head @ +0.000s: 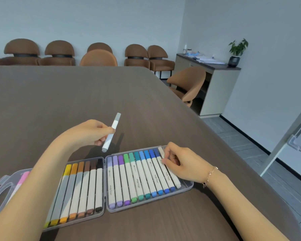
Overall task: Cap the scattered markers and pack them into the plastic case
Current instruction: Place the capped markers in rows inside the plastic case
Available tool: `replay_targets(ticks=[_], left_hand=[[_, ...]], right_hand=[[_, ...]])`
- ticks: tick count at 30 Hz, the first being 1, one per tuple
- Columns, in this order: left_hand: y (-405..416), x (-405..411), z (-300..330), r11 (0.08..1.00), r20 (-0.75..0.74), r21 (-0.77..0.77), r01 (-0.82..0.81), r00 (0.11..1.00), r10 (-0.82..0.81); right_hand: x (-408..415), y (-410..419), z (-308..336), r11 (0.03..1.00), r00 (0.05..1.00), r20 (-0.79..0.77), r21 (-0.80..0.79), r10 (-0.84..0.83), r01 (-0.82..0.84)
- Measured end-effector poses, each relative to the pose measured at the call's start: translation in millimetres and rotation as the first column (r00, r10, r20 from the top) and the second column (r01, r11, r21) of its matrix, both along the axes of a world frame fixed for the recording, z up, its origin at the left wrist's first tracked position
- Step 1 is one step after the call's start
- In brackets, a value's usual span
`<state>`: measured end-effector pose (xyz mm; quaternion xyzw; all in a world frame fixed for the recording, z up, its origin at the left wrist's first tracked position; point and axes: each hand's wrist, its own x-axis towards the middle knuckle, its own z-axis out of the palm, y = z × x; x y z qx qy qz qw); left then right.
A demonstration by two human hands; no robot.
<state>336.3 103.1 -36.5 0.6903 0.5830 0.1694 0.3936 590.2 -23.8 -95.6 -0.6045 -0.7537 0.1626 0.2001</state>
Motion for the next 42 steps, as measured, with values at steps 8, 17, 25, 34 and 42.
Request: replay_targets(ticks=[8, 17, 25, 34, 42], left_hand=[[-5, 14, -4, 0.997, -0.029, 0.005, 0.082, 0.996, -0.082], [-60, 83, -18, 0.948, 0.203, -0.038, 0.317, 0.931, -0.303], [-71, 87, -15, 0.898, 0.13, 0.071, 0.433, 0.889, -0.439], [-32, -25, 5, 0.995, 0.19, 0.104, 0.008, 0.981, -0.027], [-38, -113, -46, 0.943, 0.172, 0.16, -0.29, 0.949, 0.263]], right_hand=[[-7, 1, -8, 0.996, 0.996, 0.087, 0.079, 0.028, -0.035], [-17, 9, 12, 0.934, 0.772, -0.588, 0.074, -0.243, 0.35], [-3, 10, 0, 0.911, 0.812, -0.45, -0.008, -0.373, 0.413], [-7, 11, 3, 0.926, 0.619, -0.708, -0.138, -0.34, 0.351], [1, 15, -7, 0.944, 0.85, -0.439, 0.013, -0.292, 0.33]])
